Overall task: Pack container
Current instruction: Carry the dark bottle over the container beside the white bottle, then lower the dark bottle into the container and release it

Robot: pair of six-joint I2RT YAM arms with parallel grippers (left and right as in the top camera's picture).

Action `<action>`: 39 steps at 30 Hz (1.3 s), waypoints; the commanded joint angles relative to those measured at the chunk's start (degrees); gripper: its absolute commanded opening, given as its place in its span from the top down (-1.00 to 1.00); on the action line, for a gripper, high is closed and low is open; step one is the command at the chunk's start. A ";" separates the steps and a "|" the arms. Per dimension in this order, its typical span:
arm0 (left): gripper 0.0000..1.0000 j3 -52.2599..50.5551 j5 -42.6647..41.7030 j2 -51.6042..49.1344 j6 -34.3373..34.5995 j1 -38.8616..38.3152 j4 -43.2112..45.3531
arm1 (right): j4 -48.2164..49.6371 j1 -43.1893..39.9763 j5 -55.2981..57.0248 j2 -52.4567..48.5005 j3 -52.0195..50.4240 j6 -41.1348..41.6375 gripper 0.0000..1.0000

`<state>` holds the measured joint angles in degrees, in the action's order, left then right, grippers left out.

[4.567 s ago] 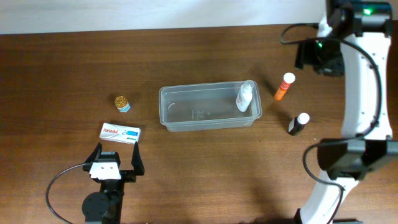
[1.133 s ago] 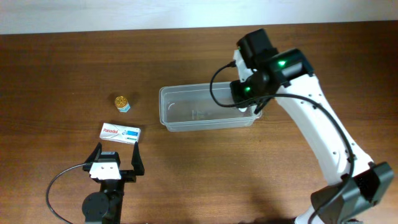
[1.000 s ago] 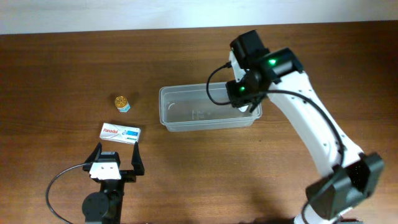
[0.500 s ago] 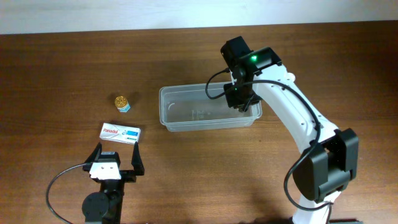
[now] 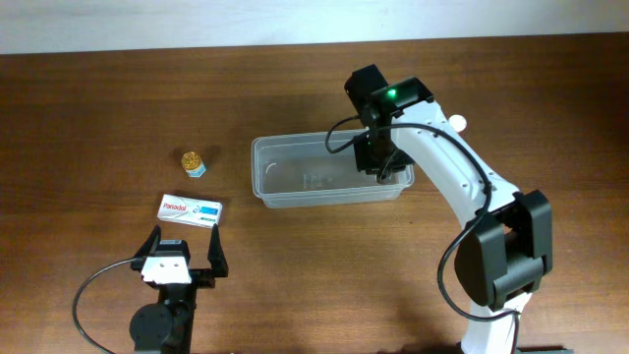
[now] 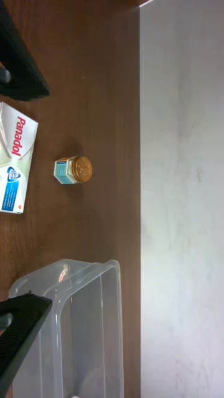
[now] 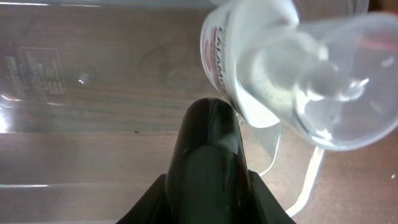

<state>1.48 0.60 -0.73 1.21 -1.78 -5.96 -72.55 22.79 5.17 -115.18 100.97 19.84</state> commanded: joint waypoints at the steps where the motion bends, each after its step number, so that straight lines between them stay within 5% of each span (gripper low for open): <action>1: -0.99 -0.42 -0.26 0.37 -0.87 -0.20 0.26 | 0.28 0.46 1.57 -0.50 -1.09 4.59 0.62; 21: -0.99 -0.42 -0.26 0.37 -0.87 -0.20 0.26 | 12.24 0.39 1.55 -0.50 -12.17 5.99 0.62; 39: -0.99 -0.42 -0.26 0.37 -0.87 -0.20 0.26 | 12.83 0.39 1.57 -0.50 -13.75 6.03 0.62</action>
<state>1.48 0.60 -0.73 1.21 -1.76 -5.96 -58.92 22.98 7.01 -114.80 89.73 25.28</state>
